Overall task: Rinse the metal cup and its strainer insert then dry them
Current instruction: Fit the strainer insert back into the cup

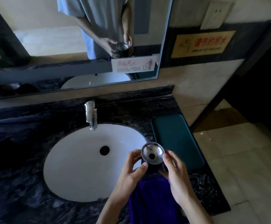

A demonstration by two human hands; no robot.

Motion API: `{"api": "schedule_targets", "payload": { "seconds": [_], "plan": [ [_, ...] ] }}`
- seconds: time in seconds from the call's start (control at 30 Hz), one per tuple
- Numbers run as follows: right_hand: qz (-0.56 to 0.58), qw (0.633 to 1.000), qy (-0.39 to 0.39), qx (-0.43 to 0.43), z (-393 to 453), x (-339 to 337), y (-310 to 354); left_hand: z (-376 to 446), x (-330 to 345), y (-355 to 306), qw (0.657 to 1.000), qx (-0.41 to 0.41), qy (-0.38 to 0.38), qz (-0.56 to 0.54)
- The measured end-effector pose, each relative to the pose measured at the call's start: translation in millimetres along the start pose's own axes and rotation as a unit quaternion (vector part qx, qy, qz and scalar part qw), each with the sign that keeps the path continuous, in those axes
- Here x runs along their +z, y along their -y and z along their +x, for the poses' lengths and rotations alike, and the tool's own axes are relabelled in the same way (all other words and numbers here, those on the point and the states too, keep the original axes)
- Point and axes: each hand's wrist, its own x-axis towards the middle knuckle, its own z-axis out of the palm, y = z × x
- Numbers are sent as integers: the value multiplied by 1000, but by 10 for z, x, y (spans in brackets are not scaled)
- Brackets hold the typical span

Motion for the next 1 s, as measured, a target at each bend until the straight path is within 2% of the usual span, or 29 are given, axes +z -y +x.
{"api": "schedule_targets", "payload": {
  "seconds": [0.23, 0.53, 0.63, 0.7, 0.77, 0.83, 0.9, 1.0],
  "plan": [
    [-10, 1000, 6, 29, 367, -604, -12, 343, 617, 68, 1000, -1, -5, 21],
    [19, 999, 13, 24, 543, -709, -126, 435, 786, 188, 999, 11, -31, 20],
    [46, 998, 3, 49, 581, -694, -179, 387, 684, 423, 996, 25, -41, 75],
    [56, 997, -1, 59, 617, -704, -209, 289, 558, 687, 977, 36, -88, 193],
    [60, 996, -8, 62, 662, -734, -221, 167, 437, 971, 930, 40, -138, 339],
    [59, 996, -14, 64, 709, -759, -216, 62, 369, 1187, 875, 8, -158, 459],
    [62, 996, -25, 63, 771, -769, -204, -10, 355, 1318, 839, -37, -141, 525],
    [76, 994, -57, 60, 875, -772, -177, -59, 362, 1451, 812, -51, -120, 569]
  ]
}}
